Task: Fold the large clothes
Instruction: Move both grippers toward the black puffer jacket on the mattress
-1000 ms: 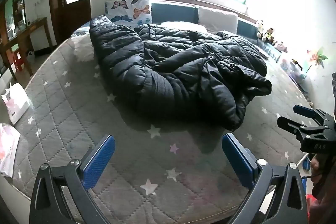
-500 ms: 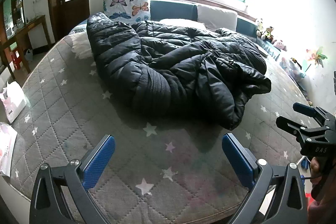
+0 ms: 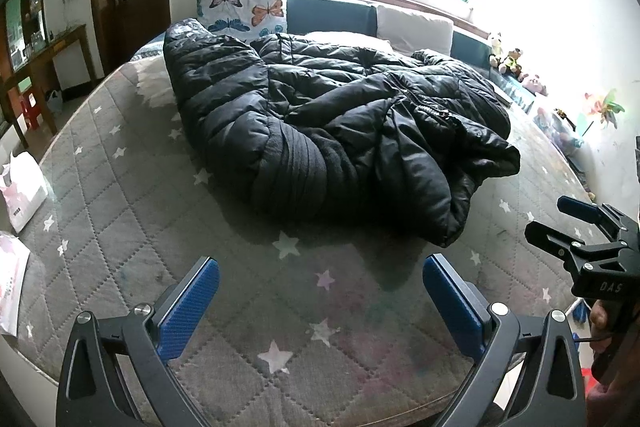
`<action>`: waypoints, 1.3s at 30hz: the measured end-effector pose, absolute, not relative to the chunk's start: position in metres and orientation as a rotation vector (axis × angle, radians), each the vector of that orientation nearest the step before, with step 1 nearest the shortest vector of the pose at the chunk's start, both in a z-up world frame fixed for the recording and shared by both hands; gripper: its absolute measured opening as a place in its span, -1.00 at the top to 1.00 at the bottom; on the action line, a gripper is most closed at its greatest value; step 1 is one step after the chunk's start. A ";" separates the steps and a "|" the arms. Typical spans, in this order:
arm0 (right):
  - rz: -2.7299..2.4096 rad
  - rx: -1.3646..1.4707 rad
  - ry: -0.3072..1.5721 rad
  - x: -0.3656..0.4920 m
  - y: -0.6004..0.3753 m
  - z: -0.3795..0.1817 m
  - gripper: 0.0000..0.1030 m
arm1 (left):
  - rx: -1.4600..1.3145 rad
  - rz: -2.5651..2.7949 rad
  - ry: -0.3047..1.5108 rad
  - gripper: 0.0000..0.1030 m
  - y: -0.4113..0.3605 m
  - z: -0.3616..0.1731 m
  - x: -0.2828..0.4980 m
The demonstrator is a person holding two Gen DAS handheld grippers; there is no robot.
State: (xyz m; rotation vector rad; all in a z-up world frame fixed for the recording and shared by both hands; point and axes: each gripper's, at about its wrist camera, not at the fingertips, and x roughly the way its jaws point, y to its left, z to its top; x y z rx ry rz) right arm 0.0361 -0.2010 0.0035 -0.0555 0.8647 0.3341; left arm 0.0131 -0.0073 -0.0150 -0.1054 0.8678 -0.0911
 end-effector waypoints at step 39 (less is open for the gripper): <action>0.365 -0.035 0.901 0.059 -0.203 -0.011 -1.00 | -0.125 -0.038 0.912 -1.00 0.012 -0.028 0.047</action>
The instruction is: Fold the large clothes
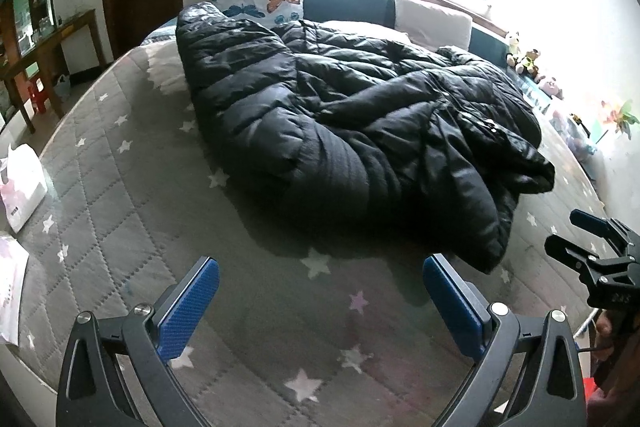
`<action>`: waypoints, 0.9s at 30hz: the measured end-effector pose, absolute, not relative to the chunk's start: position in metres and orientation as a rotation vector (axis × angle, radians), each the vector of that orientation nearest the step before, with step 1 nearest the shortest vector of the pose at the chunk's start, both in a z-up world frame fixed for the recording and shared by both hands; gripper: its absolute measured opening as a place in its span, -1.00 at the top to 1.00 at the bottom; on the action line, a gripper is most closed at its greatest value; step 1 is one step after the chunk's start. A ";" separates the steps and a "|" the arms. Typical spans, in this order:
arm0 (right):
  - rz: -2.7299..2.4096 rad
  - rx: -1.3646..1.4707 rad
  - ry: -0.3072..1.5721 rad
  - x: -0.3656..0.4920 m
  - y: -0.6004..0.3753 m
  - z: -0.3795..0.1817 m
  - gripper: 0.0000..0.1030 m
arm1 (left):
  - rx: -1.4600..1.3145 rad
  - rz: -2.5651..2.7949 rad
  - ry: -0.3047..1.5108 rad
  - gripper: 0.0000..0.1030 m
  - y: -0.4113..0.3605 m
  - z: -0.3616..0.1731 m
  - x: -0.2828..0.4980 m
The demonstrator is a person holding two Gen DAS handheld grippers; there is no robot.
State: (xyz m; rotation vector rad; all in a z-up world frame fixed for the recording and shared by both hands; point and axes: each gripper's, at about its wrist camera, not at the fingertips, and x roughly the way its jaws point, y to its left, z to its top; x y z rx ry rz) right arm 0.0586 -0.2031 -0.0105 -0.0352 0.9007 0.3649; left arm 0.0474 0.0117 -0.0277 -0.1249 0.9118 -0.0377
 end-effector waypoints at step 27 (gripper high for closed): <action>0.458 -0.121 0.936 0.119 -0.203 -0.017 -0.37 | -0.274 -0.127 0.984 -0.68 0.076 -0.040 0.152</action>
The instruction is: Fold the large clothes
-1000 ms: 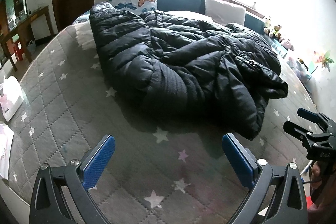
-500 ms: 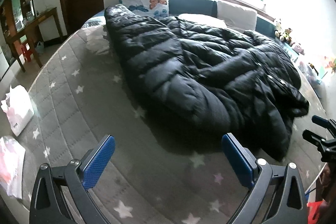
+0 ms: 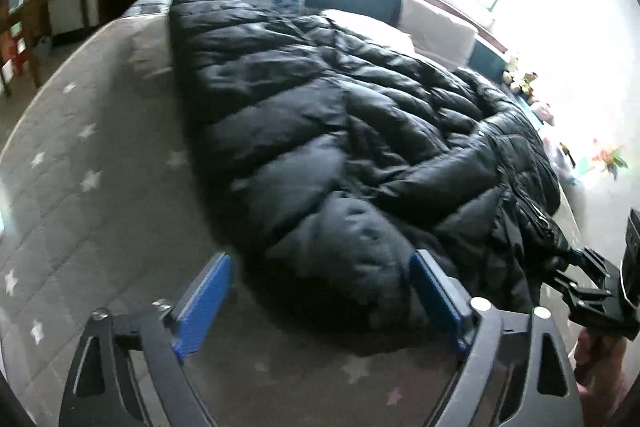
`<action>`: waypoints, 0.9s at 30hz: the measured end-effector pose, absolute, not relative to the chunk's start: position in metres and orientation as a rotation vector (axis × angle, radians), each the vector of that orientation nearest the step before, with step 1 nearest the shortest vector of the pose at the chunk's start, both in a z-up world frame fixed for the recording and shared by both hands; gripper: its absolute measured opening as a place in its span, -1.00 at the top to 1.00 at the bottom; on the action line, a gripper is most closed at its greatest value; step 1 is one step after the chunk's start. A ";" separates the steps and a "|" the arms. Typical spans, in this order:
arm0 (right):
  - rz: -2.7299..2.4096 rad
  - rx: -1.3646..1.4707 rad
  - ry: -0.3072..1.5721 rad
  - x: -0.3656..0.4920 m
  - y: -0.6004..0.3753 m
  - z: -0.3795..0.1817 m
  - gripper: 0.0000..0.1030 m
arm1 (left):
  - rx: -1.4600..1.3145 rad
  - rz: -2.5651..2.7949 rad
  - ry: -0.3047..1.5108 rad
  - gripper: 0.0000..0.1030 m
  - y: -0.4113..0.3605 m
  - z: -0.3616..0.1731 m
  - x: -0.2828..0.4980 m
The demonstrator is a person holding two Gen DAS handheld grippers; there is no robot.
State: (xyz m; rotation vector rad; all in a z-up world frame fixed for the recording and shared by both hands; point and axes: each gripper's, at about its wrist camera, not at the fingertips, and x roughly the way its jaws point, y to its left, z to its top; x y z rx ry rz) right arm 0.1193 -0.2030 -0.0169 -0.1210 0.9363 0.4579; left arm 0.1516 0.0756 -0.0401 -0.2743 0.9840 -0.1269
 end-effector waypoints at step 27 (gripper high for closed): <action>0.634 -0.247 0.877 -0.022 -0.231 0.067 0.69 | 0.037 -0.263 0.883 0.43 0.025 0.032 0.011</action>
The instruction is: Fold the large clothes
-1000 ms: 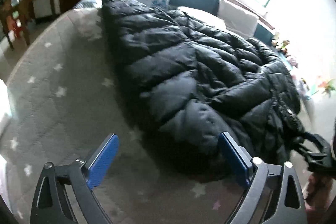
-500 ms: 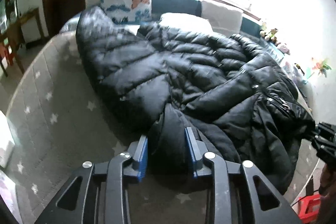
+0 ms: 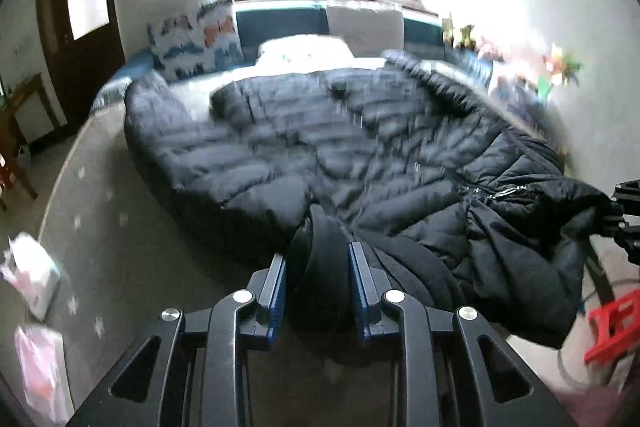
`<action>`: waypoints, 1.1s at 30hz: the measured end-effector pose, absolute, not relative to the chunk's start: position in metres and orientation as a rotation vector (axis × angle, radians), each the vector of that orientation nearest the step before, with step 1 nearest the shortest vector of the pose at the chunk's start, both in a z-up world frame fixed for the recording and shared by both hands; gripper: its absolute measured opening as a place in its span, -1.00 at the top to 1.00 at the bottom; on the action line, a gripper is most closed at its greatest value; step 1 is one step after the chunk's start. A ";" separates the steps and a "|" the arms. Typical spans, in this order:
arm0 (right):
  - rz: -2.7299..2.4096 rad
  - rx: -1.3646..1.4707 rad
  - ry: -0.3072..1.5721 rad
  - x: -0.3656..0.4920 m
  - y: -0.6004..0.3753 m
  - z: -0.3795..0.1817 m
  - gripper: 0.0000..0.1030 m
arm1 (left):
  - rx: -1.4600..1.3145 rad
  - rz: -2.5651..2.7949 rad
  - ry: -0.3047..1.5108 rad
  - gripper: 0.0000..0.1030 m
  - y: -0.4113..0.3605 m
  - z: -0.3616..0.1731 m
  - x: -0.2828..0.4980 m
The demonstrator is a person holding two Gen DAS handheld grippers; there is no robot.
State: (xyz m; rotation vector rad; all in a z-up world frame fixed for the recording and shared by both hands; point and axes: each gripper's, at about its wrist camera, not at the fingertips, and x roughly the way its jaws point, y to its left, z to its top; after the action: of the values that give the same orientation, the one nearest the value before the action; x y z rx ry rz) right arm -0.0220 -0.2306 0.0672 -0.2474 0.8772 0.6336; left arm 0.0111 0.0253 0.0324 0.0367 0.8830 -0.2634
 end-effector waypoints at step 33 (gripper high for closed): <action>0.227 0.222 1.044 0.262 -0.414 -0.021 -0.43 | -0.555 0.032 0.939 -0.74 0.234 -0.021 0.191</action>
State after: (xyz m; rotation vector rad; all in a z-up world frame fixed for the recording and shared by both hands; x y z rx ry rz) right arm 0.2617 -0.4144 -0.0215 0.2215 1.0437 0.2269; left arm 0.1913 0.2341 -0.0209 -0.5552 0.9386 0.0325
